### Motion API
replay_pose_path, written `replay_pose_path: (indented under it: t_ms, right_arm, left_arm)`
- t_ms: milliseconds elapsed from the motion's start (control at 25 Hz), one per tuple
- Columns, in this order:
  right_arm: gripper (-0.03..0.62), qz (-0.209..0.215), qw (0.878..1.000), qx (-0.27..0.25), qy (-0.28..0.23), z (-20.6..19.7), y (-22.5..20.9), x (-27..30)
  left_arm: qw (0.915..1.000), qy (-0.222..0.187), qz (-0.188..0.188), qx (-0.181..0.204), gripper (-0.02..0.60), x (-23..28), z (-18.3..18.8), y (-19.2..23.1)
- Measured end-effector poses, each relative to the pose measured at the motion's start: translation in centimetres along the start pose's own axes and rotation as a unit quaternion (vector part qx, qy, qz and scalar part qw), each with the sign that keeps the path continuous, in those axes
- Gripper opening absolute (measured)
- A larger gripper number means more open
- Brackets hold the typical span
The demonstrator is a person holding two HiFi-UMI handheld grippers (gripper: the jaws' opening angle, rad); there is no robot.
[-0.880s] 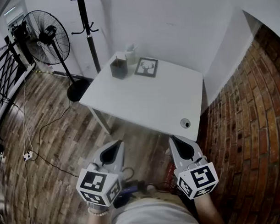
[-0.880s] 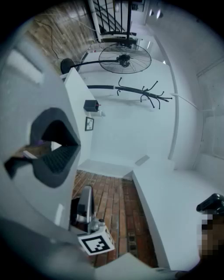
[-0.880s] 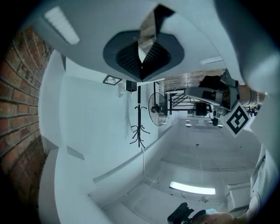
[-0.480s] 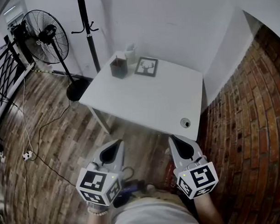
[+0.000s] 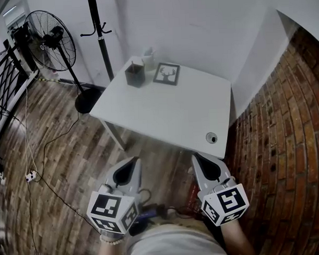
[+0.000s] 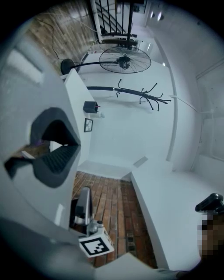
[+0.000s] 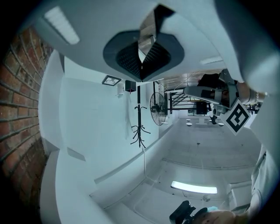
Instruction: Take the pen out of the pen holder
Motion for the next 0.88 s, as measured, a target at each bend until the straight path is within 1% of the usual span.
replay_pose_path:
  t_ms: [40,80,120,160,560,880]
  right_arm:
    - [0.003,0.000,1.000,0.000,0.000,0.0,0.0,-0.1]
    - [0.004,0.000,1.000,0.000,0.000,-0.1,0.1,-0.1]
    - [0.004,-0.001,1.000,0.000,0.000,-0.1,0.2,-0.2]
    - [0.004,-0.001,1.000,0.000,0.000,0.0,0.2,-0.2]
    - [0.003,-0.013,1.000,-0.001,0.006,0.0,1.7,-0.4]
    - [0.005,-0.030,1.000,0.000,0.005,-0.1,3.6,-0.5]
  left_arm:
    - [1.0000,0.000,-0.001,0.000,0.002,0.0,0.0,0.0]
    - [1.0000,0.000,-0.004,0.001,0.071,-0.1,0.0,-0.1]
    - [1.0000,0.002,-0.006,0.002,0.093,-0.1,0.0,-0.1]
    - [1.0000,0.005,-0.007,0.003,0.098,-0.2,-0.1,-0.1]
    - [0.9997,0.016,-0.017,0.003,0.100,-1.4,-0.3,0.7]
    - [0.9994,0.019,-0.026,0.012,0.097,-2.7,-0.4,2.0]
Point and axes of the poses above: the fingertips, and each gripper's own axes: x forward along the fingers, y to its left, z out of its top, the point moved 4 cm from there along -x, backward along the fingers, and after that the axes turned 14 degrees about -z, right-handed, at the moved point
